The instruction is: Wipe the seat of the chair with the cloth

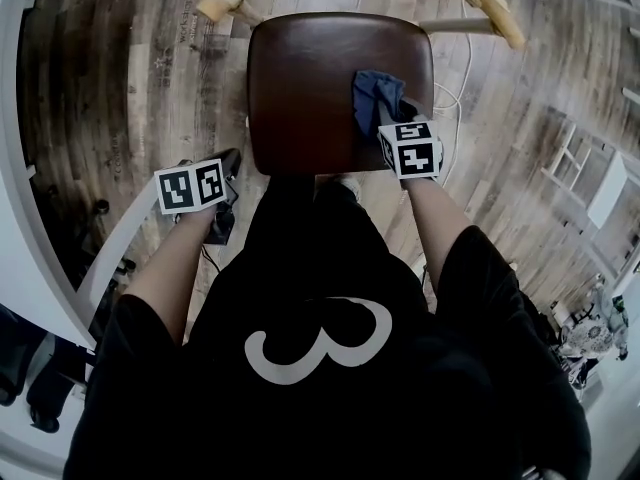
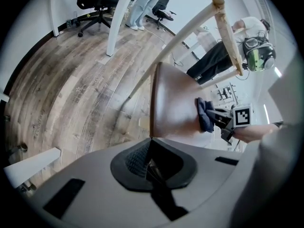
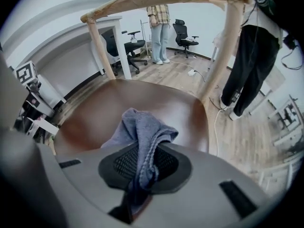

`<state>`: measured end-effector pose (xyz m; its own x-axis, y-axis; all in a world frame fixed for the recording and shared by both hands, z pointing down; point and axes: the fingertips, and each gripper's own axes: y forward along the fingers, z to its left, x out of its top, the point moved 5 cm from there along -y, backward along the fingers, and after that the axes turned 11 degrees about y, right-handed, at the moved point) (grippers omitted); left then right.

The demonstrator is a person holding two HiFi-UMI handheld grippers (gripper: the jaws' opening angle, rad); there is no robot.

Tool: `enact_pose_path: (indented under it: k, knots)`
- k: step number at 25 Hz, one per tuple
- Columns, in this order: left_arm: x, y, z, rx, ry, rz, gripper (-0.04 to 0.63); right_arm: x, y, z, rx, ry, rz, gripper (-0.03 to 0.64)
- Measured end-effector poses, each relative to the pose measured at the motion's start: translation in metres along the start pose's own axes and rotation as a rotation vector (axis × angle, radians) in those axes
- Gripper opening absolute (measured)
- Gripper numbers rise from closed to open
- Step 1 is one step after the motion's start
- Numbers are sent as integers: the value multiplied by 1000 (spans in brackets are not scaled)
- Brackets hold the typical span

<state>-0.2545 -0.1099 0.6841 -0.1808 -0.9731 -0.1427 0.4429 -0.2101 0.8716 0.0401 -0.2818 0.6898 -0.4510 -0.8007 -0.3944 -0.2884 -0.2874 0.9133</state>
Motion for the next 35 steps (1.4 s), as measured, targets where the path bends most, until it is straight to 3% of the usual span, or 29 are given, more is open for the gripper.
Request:
enact_pose_path:
  k: [4,8,12,16,24,30,35]
  knots:
    - [-1,-1,1,6,-18,3,12,-19,-11,-37,-77,9,12,55]
    - [-4,-3,0,10,-20,2,12,-37,-23,-74,-165,96,27,55]
    - [-8,-3,0,16,-24,4,12,-39,-28,-80,-168,173,34,55]
    - [-15,-2,2,34,-43,0,12,-25,-35,-52,-86,228,-14,55]
    - [-35,-3,5,63,-59,1,12,1,-47,65,194,130,-45,55]
    - [-50,-8,17,89,-84,3,12,6,-47,154,416,129,-7,55]
    - [-56,-12,25,101,-88,-1,12,9,-41,193,509,141,9,55]
